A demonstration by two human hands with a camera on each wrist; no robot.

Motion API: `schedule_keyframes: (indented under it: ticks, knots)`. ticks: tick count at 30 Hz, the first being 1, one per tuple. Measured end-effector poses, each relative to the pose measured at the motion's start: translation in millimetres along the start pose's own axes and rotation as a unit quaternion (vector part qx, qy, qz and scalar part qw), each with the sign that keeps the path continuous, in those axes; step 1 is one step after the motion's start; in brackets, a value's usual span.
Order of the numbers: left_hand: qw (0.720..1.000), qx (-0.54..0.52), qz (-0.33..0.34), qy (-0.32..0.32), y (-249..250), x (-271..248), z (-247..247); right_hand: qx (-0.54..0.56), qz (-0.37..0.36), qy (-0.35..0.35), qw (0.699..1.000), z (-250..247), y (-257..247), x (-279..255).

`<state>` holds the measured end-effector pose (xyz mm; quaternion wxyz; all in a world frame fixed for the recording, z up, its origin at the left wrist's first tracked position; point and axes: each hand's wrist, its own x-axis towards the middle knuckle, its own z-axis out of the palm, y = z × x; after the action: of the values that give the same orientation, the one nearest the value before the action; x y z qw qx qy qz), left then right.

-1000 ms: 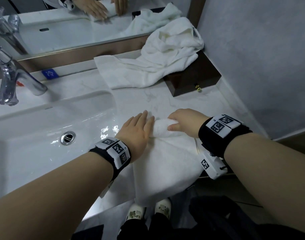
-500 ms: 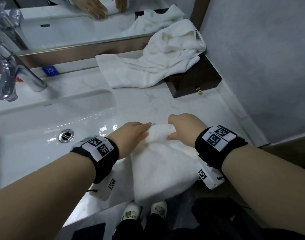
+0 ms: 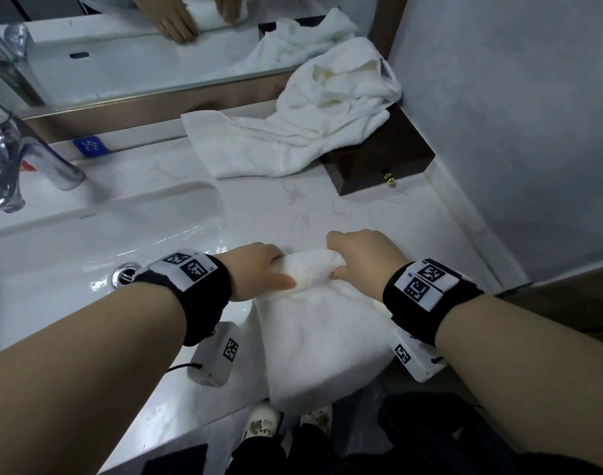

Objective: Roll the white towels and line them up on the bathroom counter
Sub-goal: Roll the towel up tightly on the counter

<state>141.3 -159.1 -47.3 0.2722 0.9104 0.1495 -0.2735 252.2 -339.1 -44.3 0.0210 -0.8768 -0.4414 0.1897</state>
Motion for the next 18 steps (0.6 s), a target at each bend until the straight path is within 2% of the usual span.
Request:
schedule_keyframes:
  ticks: [5,10,13,18]
  knots:
    - [0.999,0.036,0.003,0.010,4,4,-2,0.048,0.006,0.035,0.998,4,1,2]
    - [0.991,0.109,0.013,0.075,6,9,6,0.089,0.012,0.073,0.993,8,2,4]
    - [0.982,0.141,0.028,0.120,6,11,15,0.100,0.000,0.072,0.992,11,4,2]
    - [0.969,0.182,0.057,0.155,1,14,23,0.117,0.008,0.049,0.992,10,7,-6]
